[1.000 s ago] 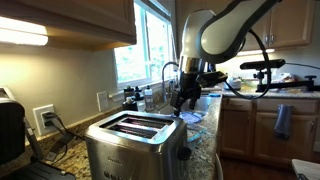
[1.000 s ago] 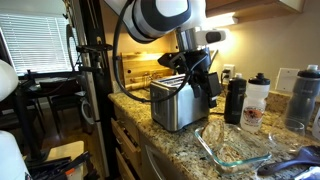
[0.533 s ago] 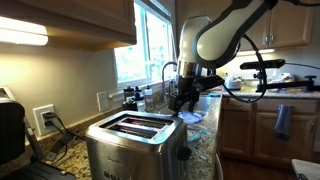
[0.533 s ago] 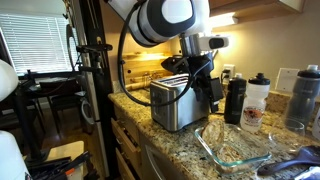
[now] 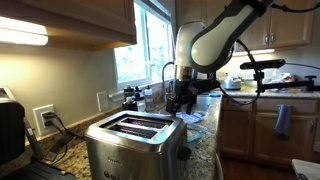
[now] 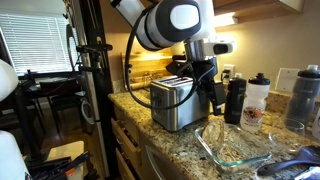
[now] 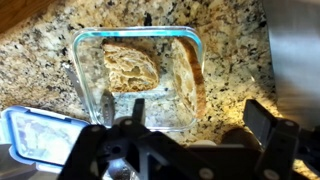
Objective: Put the left slice of bread into the left compartment of the toaster
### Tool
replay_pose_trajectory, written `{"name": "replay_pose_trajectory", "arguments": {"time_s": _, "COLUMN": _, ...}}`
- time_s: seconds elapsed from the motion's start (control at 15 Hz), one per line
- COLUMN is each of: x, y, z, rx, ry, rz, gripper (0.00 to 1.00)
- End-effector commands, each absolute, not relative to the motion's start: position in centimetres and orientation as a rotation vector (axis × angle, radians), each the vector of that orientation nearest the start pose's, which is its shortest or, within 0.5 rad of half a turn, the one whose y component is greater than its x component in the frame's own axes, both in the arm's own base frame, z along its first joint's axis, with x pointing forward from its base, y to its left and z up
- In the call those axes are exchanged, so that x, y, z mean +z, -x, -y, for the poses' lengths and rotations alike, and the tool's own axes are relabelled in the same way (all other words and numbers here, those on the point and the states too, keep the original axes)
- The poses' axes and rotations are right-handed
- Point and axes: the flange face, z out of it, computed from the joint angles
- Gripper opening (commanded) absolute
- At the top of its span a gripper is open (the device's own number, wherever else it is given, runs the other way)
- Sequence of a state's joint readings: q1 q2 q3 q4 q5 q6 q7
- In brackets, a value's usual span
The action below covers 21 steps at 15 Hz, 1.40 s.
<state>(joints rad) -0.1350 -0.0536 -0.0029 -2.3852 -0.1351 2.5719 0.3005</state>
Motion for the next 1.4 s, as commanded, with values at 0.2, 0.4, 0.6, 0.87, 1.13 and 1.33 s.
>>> {"name": "replay_pose_trajectory", "arguments": {"time_s": 0.2, "x": 35.3, "y": -52.1, "z": 7.2, "rx": -0.399, "ry": 3.148, "rz": -0.569, "gripper": 1.00}}
{"name": "replay_pose_trajectory", "arguments": {"time_s": 0.4, "x": 34.7, "y": -52.5, "z": 7.4, "rx": -0.385, "ry": 3.152, "rz": -0.581, "gripper": 1.00}}
{"name": "replay_pose_trajectory", "arguments": {"time_s": 0.6, "x": 34.0, "y": -52.8, "z": 7.7, "rx": -0.370, "ry": 3.158, "rz": -0.589, "gripper": 1.00}}
{"name": "replay_pose_trajectory", "arguments": {"time_s": 0.87, "x": 33.3, "y": -53.1, "z": 8.1, "rx": -0.350, "ry": 3.164, "rz": -0.597, "gripper": 1.00}}
{"name": "replay_pose_trajectory", "arguments": {"time_s": 1.13, "x": 32.9, "y": -53.4, "z": 7.9, "rx": -0.330, "ry": 3.156, "rz": -0.593, "gripper": 1.00}}
{"name": "replay_pose_trajectory", "arguments": {"time_s": 1.33, "x": 32.6, "y": -53.7, "z": 7.4, "rx": -0.319, "ry": 3.148, "rz": -0.585, "gripper": 1.00}}
